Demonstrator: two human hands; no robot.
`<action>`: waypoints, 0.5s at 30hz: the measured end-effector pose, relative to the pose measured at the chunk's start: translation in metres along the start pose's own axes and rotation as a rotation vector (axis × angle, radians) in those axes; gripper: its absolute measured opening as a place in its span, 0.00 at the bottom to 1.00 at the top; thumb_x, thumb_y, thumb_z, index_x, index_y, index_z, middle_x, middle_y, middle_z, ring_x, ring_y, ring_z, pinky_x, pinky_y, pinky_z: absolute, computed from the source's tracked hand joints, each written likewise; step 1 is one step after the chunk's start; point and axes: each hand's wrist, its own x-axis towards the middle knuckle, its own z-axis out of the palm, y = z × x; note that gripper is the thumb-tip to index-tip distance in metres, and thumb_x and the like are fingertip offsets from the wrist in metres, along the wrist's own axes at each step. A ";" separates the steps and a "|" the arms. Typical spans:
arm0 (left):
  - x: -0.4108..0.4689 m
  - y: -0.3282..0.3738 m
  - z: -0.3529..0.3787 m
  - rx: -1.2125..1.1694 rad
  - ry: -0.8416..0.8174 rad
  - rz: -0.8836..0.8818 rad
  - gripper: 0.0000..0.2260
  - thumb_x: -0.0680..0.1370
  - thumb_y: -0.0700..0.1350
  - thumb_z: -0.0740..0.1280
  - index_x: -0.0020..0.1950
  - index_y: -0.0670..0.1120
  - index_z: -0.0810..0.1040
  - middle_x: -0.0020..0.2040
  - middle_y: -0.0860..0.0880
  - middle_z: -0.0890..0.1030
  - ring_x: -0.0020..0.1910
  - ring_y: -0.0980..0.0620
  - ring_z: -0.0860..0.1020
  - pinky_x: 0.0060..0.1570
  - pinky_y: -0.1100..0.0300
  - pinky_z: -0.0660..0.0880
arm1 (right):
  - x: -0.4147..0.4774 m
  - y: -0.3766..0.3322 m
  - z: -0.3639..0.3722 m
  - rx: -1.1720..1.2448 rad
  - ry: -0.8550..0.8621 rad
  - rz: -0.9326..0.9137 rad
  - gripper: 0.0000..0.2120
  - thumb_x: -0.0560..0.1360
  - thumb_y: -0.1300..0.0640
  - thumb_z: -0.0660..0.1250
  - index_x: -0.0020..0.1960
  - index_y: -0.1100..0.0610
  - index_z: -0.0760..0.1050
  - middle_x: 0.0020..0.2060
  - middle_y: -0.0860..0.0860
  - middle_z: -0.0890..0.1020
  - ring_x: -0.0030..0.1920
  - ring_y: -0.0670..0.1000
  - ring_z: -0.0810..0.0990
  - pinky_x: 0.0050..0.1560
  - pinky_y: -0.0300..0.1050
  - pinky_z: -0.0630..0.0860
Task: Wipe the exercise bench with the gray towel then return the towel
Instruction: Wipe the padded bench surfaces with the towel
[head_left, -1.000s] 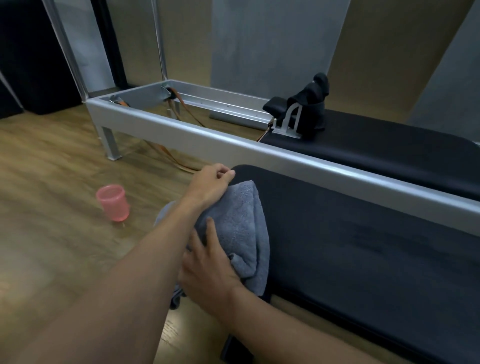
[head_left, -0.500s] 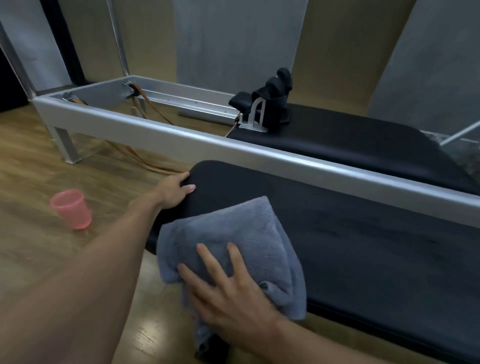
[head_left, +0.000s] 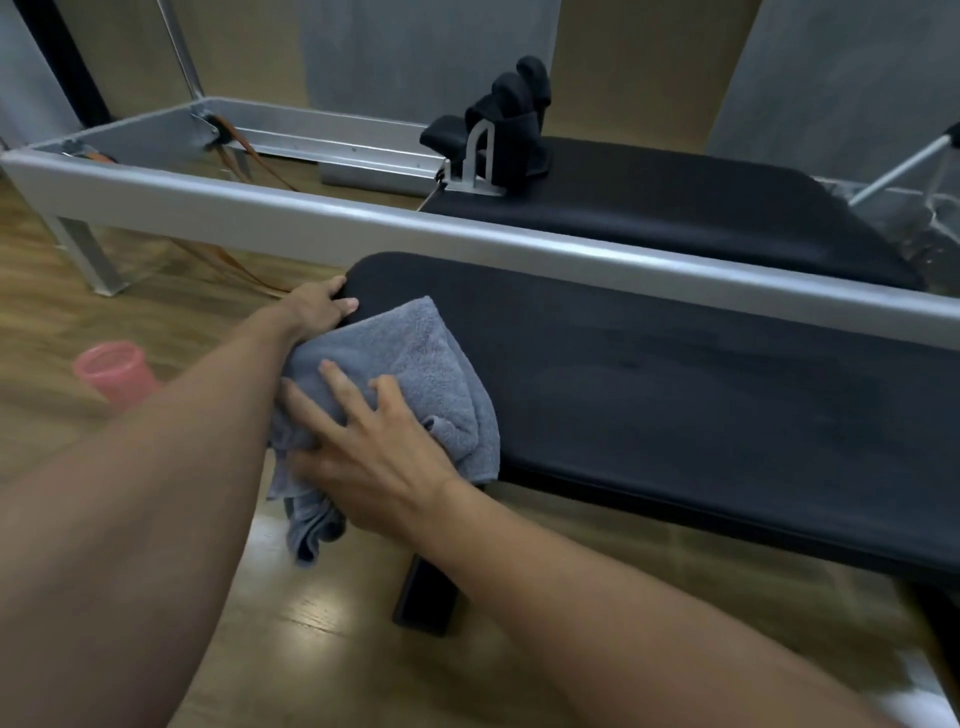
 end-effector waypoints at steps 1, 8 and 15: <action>-0.002 0.001 0.001 0.006 0.013 0.002 0.23 0.83 0.44 0.59 0.77 0.42 0.60 0.76 0.41 0.65 0.75 0.44 0.63 0.73 0.56 0.57 | -0.002 -0.001 0.000 0.015 0.008 0.023 0.21 0.80 0.47 0.57 0.73 0.42 0.66 0.80 0.56 0.50 0.77 0.66 0.52 0.62 0.62 0.64; -0.012 0.008 0.002 0.125 0.059 -0.010 0.20 0.83 0.45 0.57 0.74 0.43 0.66 0.72 0.39 0.70 0.70 0.39 0.68 0.67 0.53 0.64 | -0.002 -0.003 -0.002 0.108 0.040 0.058 0.23 0.77 0.48 0.63 0.72 0.45 0.68 0.79 0.58 0.52 0.77 0.66 0.53 0.64 0.63 0.60; -0.010 0.005 0.004 0.177 0.056 0.011 0.18 0.84 0.44 0.55 0.72 0.38 0.66 0.71 0.37 0.69 0.70 0.40 0.68 0.68 0.51 0.63 | 0.004 -0.006 0.001 0.057 0.078 0.058 0.27 0.75 0.50 0.65 0.74 0.48 0.65 0.77 0.56 0.55 0.75 0.66 0.56 0.60 0.64 0.61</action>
